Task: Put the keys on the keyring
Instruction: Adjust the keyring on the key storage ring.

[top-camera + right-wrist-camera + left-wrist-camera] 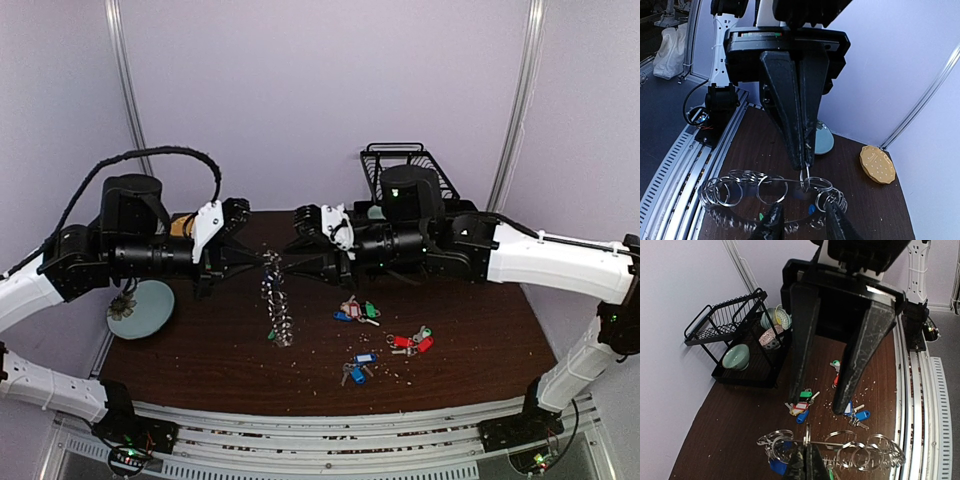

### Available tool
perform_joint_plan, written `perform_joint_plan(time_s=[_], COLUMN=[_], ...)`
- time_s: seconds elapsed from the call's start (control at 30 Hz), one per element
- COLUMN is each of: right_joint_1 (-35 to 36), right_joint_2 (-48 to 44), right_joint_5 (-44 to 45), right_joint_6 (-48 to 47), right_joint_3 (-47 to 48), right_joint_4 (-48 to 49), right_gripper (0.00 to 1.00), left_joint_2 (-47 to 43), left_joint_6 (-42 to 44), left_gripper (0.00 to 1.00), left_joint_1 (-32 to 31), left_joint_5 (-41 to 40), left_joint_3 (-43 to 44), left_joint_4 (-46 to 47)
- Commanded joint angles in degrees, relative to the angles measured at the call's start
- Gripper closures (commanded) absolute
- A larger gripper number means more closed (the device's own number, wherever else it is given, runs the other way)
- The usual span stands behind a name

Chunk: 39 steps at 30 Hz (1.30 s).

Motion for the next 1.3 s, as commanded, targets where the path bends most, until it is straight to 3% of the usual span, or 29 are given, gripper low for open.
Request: perform_joint_plan(time_s=[0.0,0.37,0.53,0.7,0.73,0.77,0.8,0.83,0.93,1.0,1.17,1.27], right_joint_1=[-0.06,0.72,0.92,0.75,0.66,0.51,0.49,0.52,1.15,2.35,3.67,3.91], right_joint_2=[0.3,4.73,5.27,3.91,3.28,2.47,1.57,0.78,-0.11,0.2,0.86,1.13], right_joint_5=[-1.44,-5.55,-4.04,-3.76,-4.22,-4.94,-5.68,-6.8,-8.07,-7.31,-5.3,-4.27], right_joint_6=[-1.08,0.19,-0.13,1.92,3.77,6.45,9.01,12.32,22.84,24.64,26.79,27.79], right_joint_3=[2.36,4.72,5.34,3.32,1.77,-0.51,-2.96,-5.9,-12.73,-14.65,-16.97,-17.6], right_joint_4=[-0.9,1.48,0.52,2.24,5.18,9.5,14.81,21.65,41.27,47.46,54.08,56.01], right_gripper=[0.69,0.82,1.0,1.0,1.0,1.0,1.0,1.0,1.0,1.0,1.0,1.0], left_joint_2=[0.93,1.88,1.9,0.57,-0.69,-2.49,-4.48,-6.54,-11.69,-12.85,-10.23,-8.76], left_joint_6=[2.3,2.39,2.39,2.04,1.18,0.41,0.11,0.18,-1.52,-3.08,-3.41,-2.54], left_gripper=[1.0,1.0,1.0,1.0,0.94,0.75,0.63,0.59,0.61,0.68,0.78,0.78], left_joint_1=[-1.18,-2.89,-3.03,-3.03,-3.03,-3.03,-3.03,-3.03,-3.03,-3.03,-3.03,-3.03], left_joint_5=[-2.56,-2.81,-2.62,-3.19,-4.42,-5.22,-4.5,-2.81,2.21,3.35,5.7,7.02], left_joint_3=[3.56,4.73,4.66,3.63,2.12,-0.42,-3.18,-6.64,-15.59,-18.26,-17.11,-16.3], left_joint_4=[-1.05,-1.24,-1.26,0.03,2.31,5.41,9.08,13.04,26.24,31.08,30.91,29.96])
